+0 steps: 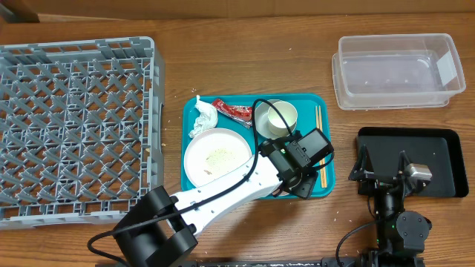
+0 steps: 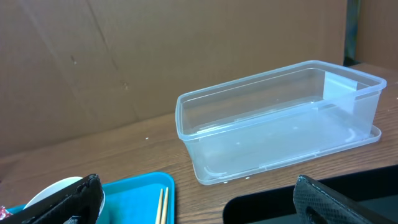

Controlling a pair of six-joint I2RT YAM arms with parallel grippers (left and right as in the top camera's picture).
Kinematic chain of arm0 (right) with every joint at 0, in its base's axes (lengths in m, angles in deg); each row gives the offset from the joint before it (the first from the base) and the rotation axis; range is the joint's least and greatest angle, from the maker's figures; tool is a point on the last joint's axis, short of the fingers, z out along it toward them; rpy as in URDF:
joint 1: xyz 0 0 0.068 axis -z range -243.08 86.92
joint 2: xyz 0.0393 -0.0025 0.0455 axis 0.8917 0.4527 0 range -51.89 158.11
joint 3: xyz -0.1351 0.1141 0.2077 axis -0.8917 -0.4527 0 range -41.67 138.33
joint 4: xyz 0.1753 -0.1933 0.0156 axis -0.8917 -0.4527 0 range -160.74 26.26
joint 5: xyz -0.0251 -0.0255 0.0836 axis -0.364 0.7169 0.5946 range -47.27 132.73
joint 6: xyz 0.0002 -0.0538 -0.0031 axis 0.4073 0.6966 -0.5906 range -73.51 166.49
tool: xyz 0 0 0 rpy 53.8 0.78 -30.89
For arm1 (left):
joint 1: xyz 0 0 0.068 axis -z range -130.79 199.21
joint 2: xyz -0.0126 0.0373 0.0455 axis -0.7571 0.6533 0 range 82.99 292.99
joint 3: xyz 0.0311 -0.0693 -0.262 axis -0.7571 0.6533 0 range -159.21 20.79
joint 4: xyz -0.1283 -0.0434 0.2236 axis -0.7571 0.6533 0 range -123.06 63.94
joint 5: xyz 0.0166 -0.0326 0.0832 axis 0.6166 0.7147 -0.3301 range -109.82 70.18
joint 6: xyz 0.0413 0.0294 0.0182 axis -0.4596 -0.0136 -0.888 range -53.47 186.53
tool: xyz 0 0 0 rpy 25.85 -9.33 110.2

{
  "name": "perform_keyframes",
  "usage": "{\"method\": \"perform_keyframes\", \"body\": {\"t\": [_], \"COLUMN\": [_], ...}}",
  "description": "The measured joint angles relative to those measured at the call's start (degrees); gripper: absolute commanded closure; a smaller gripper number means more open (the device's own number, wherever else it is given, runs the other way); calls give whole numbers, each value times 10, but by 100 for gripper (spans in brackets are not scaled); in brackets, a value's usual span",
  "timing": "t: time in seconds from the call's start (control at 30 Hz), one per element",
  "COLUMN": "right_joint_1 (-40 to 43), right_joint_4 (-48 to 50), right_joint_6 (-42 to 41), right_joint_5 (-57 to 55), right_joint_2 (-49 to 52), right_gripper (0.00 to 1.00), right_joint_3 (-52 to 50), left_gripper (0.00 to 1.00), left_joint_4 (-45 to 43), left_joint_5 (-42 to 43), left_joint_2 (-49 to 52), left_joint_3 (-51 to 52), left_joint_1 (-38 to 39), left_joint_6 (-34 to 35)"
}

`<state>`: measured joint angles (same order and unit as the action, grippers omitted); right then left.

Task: Sort waste into correct bins and load items into the dishwasher
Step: 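Grasp the small white bowl with the left gripper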

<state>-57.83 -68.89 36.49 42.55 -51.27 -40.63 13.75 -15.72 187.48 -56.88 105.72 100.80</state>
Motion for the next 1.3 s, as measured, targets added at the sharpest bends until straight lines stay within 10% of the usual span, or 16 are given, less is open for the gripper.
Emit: {"method": "perform_keyframes", "body": {"t": [1.13, 1.3], "right_joint_1": [0, 0], "right_joint_4": [0, 0], "right_joint_6": [0, 0], "right_joint_5": [0, 0], "right_joint_2": [0, 0], "right_gripper": [0, 0], "right_joint_3": [0, 0], "left_gripper": [58, 96], "left_joint_4": [-118, -110], "left_joint_5": [-86, -85], "left_joint_2": [31, 37], "left_joint_3": [80, 78], "left_joint_1": [45, 48], "left_joint_6": [-14, -14]}}
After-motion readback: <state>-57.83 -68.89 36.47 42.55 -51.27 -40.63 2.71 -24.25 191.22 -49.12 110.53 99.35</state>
